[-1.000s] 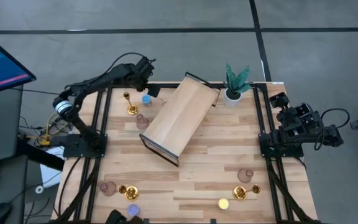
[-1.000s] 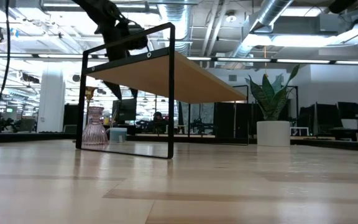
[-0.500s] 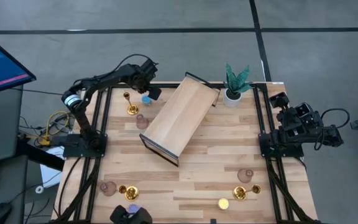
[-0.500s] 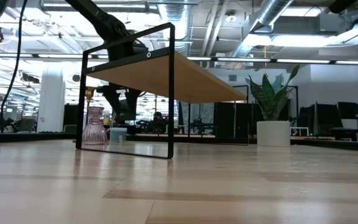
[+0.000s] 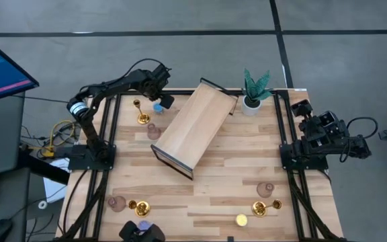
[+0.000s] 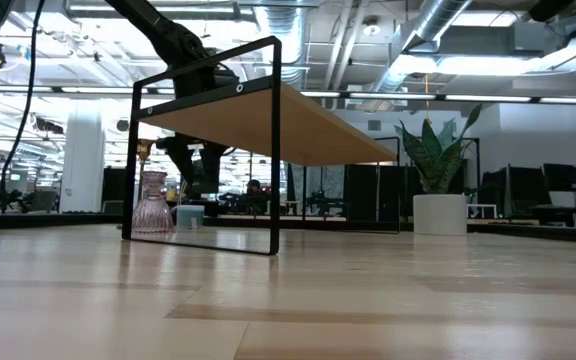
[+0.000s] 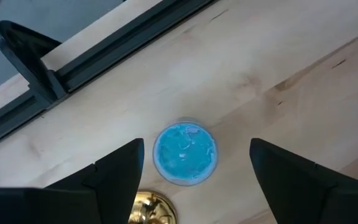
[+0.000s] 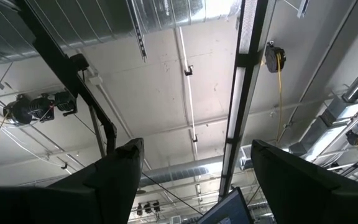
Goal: Pick & Place candle stick holders
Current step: Put the blue candle on the shelf
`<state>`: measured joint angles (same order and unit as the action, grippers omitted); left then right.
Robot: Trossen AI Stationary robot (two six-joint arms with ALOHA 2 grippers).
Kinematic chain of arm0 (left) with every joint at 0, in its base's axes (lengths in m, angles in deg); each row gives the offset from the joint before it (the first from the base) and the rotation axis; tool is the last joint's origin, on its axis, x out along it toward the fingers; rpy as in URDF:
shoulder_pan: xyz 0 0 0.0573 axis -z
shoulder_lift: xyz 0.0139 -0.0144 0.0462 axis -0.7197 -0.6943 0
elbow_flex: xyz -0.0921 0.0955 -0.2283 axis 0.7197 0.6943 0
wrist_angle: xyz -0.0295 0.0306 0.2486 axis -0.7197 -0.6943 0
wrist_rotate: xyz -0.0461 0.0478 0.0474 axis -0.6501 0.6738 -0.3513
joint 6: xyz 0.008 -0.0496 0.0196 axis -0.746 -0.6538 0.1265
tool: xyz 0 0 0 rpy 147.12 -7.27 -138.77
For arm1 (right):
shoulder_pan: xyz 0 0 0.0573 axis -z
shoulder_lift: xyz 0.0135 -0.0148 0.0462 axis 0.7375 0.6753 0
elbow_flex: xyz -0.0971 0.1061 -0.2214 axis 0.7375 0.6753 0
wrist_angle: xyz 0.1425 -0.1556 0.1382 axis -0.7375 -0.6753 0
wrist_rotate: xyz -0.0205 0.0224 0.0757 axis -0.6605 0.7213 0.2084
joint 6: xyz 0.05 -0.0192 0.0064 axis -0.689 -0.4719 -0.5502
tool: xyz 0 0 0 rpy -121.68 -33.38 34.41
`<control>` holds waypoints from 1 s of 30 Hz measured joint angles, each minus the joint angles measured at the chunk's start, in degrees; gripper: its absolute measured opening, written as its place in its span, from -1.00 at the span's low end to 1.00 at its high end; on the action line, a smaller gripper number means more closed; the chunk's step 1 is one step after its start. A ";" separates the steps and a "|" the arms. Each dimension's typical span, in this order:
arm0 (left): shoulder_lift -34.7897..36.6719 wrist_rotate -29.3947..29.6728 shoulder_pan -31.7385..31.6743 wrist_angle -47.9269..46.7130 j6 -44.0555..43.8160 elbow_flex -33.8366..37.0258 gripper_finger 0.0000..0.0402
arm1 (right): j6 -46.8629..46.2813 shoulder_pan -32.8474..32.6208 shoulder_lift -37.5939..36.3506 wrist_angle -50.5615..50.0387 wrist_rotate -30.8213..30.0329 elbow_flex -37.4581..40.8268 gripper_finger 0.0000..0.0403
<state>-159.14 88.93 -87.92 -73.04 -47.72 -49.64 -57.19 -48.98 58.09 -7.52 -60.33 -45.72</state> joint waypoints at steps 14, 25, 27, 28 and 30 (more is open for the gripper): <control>-0.04 -0.76 0.31 2.50 -1.14 3.91 0.47 | 0.50 0.00 0.00 -1.05 0.00 0.00 0.42; -2.07 1.64 0.48 5.95 -0.64 5.51 0.47 | 0.50 0.00 0.00 -1.03 -0.02 0.00 0.42; -2.48 1.64 0.47 5.68 -0.61 5.50 0.47 | 0.50 -0.02 0.00 -1.04 -0.02 0.00 0.42; -2.90 1.40 0.48 5.78 -0.63 5.46 0.47 | 0.50 0.00 0.00 -1.05 -0.02 0.00 0.42; -4.11 0.30 0.46 5.32 -0.67 5.49 0.47 | 0.49 -0.02 0.00 -1.03 -0.02 0.00 0.42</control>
<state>-163.26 89.24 -87.46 -67.72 -48.39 -44.15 -56.69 -49.00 58.09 -8.55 -60.35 -45.72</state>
